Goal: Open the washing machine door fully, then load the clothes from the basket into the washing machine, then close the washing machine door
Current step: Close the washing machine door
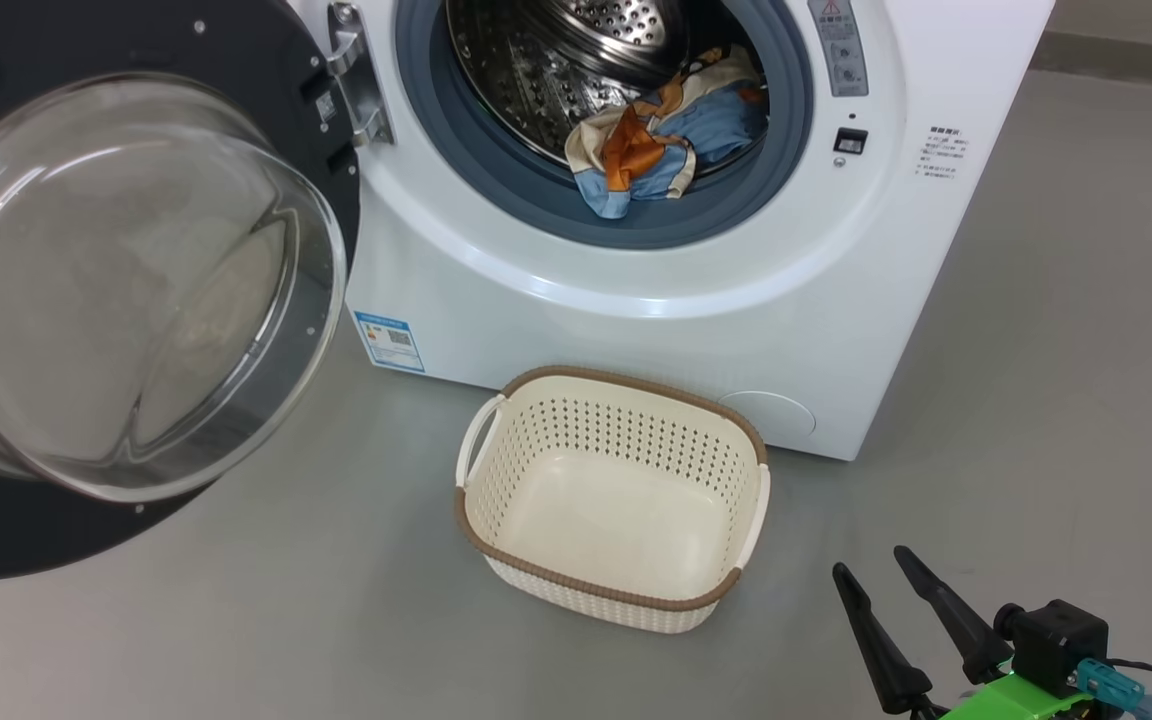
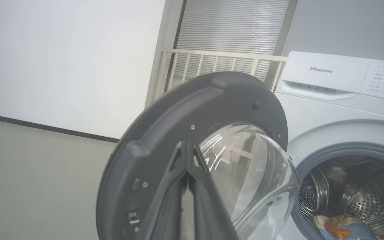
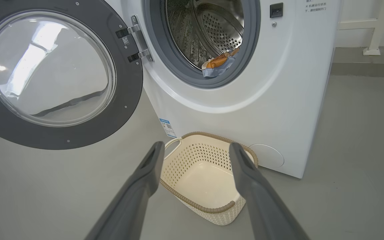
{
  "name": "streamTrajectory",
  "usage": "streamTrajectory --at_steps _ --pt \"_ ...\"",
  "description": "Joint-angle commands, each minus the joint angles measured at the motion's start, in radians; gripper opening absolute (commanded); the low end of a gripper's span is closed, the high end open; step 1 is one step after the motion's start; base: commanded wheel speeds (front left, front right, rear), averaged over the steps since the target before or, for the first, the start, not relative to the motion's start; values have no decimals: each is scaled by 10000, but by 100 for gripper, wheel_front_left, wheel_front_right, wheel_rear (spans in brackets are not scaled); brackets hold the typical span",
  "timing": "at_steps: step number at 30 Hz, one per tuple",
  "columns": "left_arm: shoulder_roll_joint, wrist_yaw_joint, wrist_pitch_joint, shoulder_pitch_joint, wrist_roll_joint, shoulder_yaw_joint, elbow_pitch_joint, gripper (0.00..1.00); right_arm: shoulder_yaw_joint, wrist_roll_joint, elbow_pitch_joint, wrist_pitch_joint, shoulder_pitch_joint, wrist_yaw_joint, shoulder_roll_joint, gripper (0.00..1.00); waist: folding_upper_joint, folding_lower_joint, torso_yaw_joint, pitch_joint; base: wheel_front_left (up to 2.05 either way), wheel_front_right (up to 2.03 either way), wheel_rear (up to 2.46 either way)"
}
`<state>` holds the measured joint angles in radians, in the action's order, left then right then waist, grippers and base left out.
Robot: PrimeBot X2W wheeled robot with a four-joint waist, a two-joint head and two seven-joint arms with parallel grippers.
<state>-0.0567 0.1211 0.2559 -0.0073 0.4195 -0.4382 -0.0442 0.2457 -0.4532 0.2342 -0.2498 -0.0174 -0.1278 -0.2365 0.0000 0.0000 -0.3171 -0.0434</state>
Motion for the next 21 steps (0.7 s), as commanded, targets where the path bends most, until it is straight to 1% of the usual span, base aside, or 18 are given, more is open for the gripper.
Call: streamTrajectory --at_steps 1,5,8,12,15,18,21 --pt "-844 72 59 -852 285 -762 -246 0 138 -45 -309 -120 -1 -29 -55 100 0 0 40 -107 0 0 0" --pt "-2101 90 59 -1977 1077 -1097 260 0 57 -6 -369 -120 -11 -29 -64 100 0 0 120 -313 0 0 0" --pt "-3025 92 59 -2813 1875 -1298 987 0 -3 24 -415 -120 -74 -29 -87 100 0 0 193 -504 0 0 0" --pt "-4090 94 59 -3951 3208 -1603 2438 0 -48 73 -476 -120 -167 -29 -139 100 0 0 312 -783 0 0 0" --pt "-4993 94 -34 -4579 4124 -1444 3891 0 -73 104 -515 -120 -250 -29 -178 100 0 0 420 -999 0 0 0" --pt "-5755 94 -673 -5187 5069 -1230 5194 0 -86 123 -535 -120 -332 -29 -206 100 0 0 518 -1188 0 0 0" --pt "-6361 95 -1732 -5668 5951 -934 6299 0 -63 137 -547 -120 -384 -29 -211 100 0 0 611 -1322 0 0 0"
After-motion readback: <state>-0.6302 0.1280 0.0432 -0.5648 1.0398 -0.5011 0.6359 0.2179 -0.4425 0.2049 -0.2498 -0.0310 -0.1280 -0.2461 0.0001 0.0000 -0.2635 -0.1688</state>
